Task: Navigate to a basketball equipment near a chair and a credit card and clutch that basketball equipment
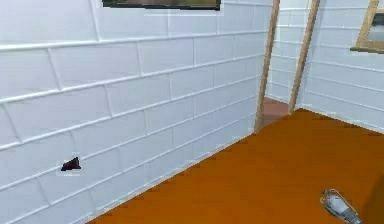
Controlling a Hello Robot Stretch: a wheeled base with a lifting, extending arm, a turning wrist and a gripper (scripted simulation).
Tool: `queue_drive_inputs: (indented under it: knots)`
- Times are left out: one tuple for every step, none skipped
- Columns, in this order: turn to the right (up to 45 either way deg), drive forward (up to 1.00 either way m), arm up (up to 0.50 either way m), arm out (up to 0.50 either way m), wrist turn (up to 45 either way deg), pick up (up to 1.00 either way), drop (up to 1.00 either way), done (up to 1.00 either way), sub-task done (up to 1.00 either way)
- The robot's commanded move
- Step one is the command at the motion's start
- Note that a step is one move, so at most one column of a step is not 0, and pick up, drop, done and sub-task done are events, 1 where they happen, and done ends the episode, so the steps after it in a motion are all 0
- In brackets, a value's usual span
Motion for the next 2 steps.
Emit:
queue_drive_inputs:
  knots:
    - [0.0, 0.25, 0.0, 0.0, 0.0, 0.0, 0.0, 0.0, 0.0]
    - [6.0, 0.0, 0.0, 0.0, 0.0, 0.0, 0.0, 0.0, 0.0]
